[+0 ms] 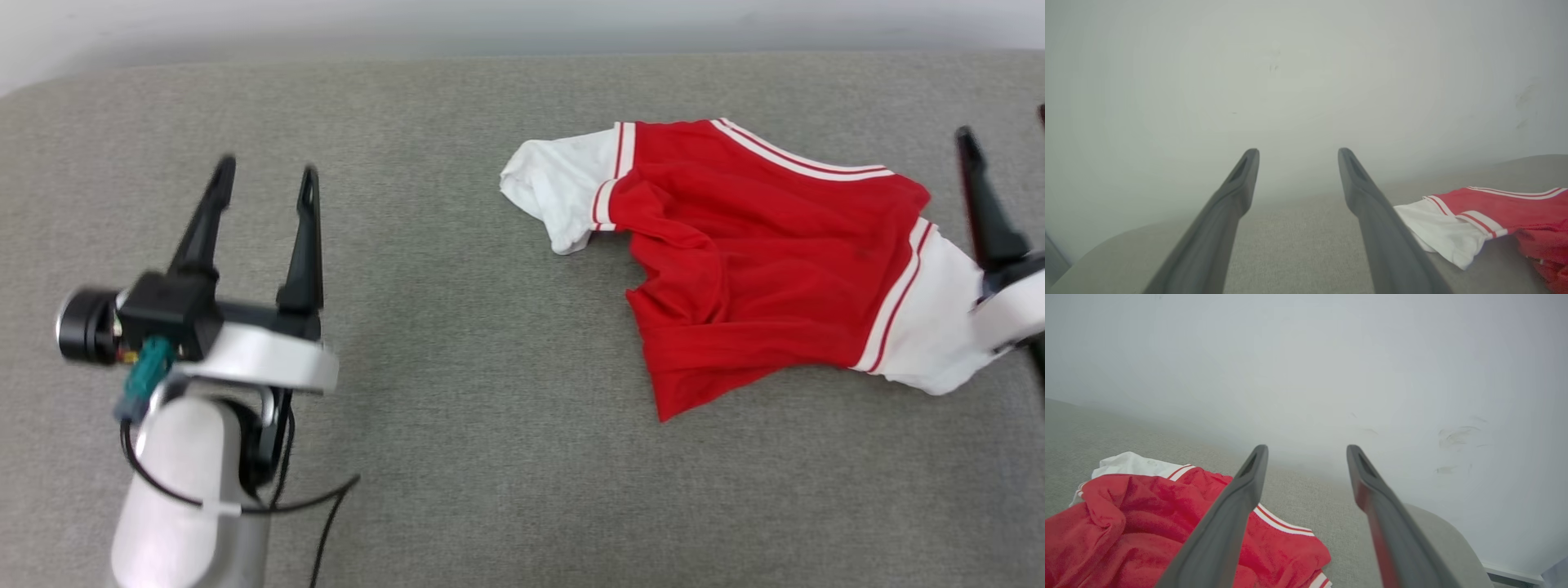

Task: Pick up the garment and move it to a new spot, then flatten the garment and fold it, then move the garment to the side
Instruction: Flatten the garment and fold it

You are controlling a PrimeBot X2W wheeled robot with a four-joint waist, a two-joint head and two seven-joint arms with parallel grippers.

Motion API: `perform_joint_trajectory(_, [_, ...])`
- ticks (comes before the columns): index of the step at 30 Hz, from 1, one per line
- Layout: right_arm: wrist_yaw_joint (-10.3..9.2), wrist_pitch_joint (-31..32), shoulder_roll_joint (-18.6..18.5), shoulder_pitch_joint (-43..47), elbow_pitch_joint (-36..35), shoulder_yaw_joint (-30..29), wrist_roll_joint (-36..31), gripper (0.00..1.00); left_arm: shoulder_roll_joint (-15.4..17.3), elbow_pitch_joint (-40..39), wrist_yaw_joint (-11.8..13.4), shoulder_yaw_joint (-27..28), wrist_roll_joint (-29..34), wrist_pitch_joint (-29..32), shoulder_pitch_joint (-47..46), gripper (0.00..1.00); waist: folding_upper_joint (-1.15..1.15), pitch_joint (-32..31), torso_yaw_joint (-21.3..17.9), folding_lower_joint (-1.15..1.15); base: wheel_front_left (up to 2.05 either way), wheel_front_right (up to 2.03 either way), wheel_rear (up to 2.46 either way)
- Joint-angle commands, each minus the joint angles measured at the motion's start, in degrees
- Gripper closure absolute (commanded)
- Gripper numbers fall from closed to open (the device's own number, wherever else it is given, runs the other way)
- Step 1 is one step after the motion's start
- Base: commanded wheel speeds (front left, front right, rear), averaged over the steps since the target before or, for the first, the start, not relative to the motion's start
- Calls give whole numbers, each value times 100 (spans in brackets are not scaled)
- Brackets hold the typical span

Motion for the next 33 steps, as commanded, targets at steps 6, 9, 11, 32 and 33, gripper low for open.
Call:
perform_joint_trajectory(6, [-8,-521,1042,906,-1140,-415,-704,0,381,502,-184,-396,-140,54,-1080,0,0,82,-245,0,0,0,0])
perform_joint_trajectory(9, [-8,-657,1446,1243,-1549,-545,-854,0,568,680,-207,-711,-261,289,-1650,0,0,174,-354,0,0,0,0])
perform_joint_trajectory(11, [-7,-721,1692,1504,-1722,-557,-901,0,700,787,-212,-937,-401,512,-2045,0,0,251,-428,0,0,0,0])
perform_joint_trajectory(32, [-8,-950,2137,1441,-1865,-289,-1002,0,2076,2020,-216,-4514,-3746,5555,-5396,0,0,1390,-1230,0,0,0,0])
perform_joint_trajectory(33, [-8,-954,2140,1418,-1865,-285,-999,0,2107,2040,-216,-4651,-3821,5699,-5464,0,0,1451,-1257,0,0,0,0])
